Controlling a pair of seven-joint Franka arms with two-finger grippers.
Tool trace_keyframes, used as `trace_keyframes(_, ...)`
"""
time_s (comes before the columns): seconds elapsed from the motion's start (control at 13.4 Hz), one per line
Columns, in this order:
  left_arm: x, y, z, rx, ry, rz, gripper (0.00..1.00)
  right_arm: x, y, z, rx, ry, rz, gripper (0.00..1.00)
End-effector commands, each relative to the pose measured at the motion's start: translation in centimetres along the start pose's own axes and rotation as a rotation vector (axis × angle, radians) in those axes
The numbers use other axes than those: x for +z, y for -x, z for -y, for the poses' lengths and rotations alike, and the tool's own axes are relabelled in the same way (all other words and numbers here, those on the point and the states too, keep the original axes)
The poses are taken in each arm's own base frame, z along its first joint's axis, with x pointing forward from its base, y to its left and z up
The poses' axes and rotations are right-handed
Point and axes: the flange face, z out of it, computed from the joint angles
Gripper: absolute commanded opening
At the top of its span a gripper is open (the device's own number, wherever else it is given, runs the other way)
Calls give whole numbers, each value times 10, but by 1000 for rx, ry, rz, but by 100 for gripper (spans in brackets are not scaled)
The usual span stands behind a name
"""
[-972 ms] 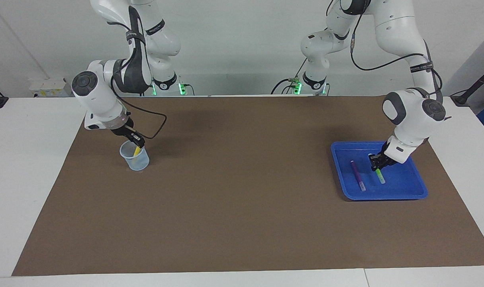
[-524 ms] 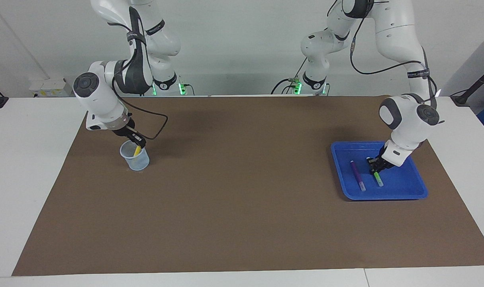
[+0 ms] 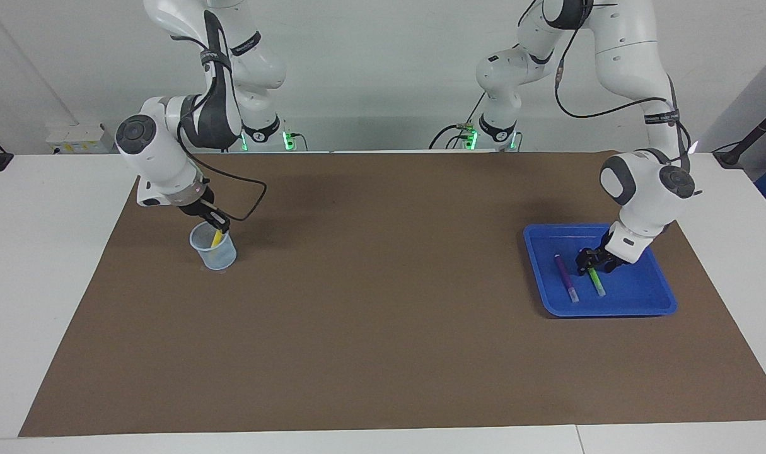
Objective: Right arm passes pens to left for tray arrangement
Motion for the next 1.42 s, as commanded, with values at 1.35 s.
trace_keyframes(1.35, -259, 58, -194, -832, 388, 323, 100, -162, 156, 120, -827, 62, -64, 0)
